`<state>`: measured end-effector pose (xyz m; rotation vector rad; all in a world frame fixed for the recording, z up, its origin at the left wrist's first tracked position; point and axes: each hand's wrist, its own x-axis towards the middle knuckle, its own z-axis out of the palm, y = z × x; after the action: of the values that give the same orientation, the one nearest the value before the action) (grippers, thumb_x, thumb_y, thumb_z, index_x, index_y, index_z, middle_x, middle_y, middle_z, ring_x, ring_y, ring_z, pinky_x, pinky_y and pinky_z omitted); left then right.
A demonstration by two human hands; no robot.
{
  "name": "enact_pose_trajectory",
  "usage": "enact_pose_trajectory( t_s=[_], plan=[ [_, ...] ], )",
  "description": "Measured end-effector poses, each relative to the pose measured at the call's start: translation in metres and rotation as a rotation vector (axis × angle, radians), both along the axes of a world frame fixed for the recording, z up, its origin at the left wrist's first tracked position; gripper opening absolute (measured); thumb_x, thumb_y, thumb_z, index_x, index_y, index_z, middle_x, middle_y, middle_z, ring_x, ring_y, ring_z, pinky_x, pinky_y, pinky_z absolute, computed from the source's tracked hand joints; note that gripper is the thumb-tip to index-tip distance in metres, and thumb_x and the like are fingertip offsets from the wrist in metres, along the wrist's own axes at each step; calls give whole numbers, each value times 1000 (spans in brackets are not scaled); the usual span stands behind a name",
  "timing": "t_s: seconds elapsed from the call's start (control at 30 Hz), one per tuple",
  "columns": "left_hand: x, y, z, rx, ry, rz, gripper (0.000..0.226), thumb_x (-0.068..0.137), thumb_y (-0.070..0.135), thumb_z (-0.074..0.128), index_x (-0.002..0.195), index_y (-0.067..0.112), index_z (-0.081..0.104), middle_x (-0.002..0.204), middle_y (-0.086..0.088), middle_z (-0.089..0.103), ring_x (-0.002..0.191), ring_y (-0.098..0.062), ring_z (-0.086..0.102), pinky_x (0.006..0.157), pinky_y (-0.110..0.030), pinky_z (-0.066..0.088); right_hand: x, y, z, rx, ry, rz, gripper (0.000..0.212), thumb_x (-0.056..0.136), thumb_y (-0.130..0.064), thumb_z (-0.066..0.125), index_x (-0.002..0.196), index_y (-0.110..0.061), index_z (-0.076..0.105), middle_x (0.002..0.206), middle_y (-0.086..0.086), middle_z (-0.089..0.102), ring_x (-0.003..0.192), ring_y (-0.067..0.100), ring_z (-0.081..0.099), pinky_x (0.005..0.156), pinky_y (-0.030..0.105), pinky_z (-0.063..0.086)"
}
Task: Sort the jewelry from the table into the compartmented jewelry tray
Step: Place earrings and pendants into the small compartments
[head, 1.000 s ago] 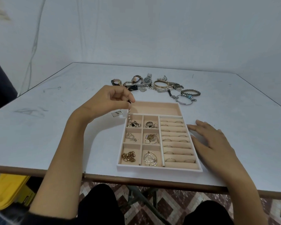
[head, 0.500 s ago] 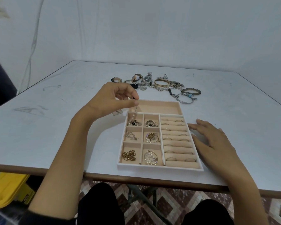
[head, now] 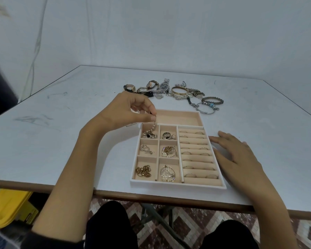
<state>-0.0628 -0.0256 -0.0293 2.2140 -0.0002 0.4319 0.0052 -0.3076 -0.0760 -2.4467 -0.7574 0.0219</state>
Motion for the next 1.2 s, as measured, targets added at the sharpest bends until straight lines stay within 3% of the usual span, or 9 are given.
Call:
enact_pose_trajectory(
  t_s=[0.13, 0.27, 0.47, 0.63, 0.8, 0.9, 1.03, 1.2],
  plan=[
    [-2, -1, 0, 21, 98, -35, 13, 74, 15, 81, 83, 15, 72, 83, -7, 73, 70, -4, 56, 68, -14, 39, 0, 0, 1, 8, 4, 1, 36, 99, -40, 41, 135, -44, 46, 154, -14, 28, 145, 2, 13, 118, 29, -1],
    [-4, -3, 1, 27, 139, -80, 12, 75, 13, 79, 86, 10, 74, 72, 3, 71, 66, 0, 58, 63, -3, 39, 0, 0, 0, 5, 0, 1, 37, 99, -41, 40, 135, -44, 45, 154, -14, 28, 144, 1, 12, 117, 28, -1],
    [-7, 1, 1, 40, 154, -88, 9, 84, 14, 72, 91, 17, 77, 77, -11, 72, 73, -9, 60, 74, 1, 34, 0, -1, 0, -7, 0, 2, 37, 99, -43, 39, 135, -44, 44, 155, -15, 27, 145, 2, 12, 118, 30, -1],
    [-7, 1, 1, 2, 206, -36, 16, 80, 18, 76, 95, 21, 72, 75, -3, 75, 91, -16, 67, 86, -13, 32, 1, -1, -1, -3, 2, 6, 42, 96, -54, 33, 135, -44, 45, 154, -15, 27, 145, 2, 12, 118, 30, -1],
    [-7, 3, 0, 34, 223, -83, 10, 76, 18, 80, 85, 18, 77, 69, 6, 73, 73, -9, 68, 91, -14, 45, 1, -1, -1, -1, 3, 5, 37, 99, -42, 39, 135, -45, 45, 155, -15, 27, 145, 1, 12, 118, 29, -2],
    [-5, 4, -1, 58, 202, -88, 11, 72, 21, 82, 83, 21, 78, 66, 11, 71, 70, -6, 63, 86, -10, 41, 1, 0, -1, 2, 7, 8, 37, 98, -43, 39, 135, -45, 45, 155, -15, 27, 145, 1, 12, 117, 29, -2],
    [-4, 7, -4, 71, 184, -110, 14, 70, 23, 84, 82, 24, 79, 69, 9, 72, 66, -8, 53, 76, -18, 44, 1, 0, -1, -2, 2, 8, 37, 98, -43, 38, 135, -45, 44, 155, -14, 27, 145, 2, 11, 118, 29, -2],
    [-3, 6, -3, 75, 165, -122, 17, 68, 20, 84, 84, 22, 79, 73, 6, 73, 64, -3, 53, 71, -13, 43, 1, 0, -1, -5, 0, 9, 37, 99, -42, 39, 135, -44, 44, 155, -14, 27, 145, 2, 12, 117, 29, -2]
  ],
)
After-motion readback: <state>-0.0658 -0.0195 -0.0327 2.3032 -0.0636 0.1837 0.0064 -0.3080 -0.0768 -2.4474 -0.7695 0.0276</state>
